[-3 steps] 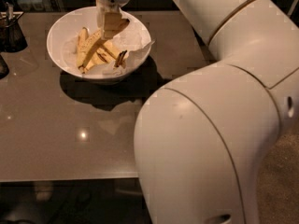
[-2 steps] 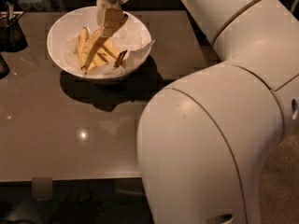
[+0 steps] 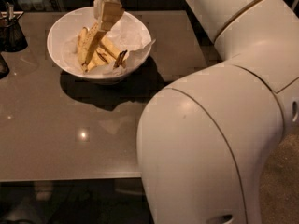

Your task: Pick banana from white bowl

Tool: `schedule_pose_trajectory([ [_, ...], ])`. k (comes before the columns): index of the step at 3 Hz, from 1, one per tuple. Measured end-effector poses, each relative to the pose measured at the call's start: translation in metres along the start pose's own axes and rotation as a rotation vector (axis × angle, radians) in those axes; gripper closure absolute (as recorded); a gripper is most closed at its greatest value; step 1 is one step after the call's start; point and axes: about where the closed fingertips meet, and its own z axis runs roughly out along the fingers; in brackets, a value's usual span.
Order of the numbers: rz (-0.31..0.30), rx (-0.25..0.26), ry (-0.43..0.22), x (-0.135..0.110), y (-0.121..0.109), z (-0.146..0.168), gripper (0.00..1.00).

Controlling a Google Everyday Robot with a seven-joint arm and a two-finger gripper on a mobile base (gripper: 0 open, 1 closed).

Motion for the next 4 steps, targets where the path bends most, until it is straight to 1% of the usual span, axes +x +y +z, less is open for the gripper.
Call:
schedule_pose_trajectory([
  [2,-0.044,0.065,-0.079,-0.021,-0.017,-0.039,1.00],
  [3,-0.044,0.022,-0.130,-0.024,-0.010,-0.034,1.00],
  [4,-0.044,0.036,-0.136,-0.027,-0.015,-0.032,1.00],
])
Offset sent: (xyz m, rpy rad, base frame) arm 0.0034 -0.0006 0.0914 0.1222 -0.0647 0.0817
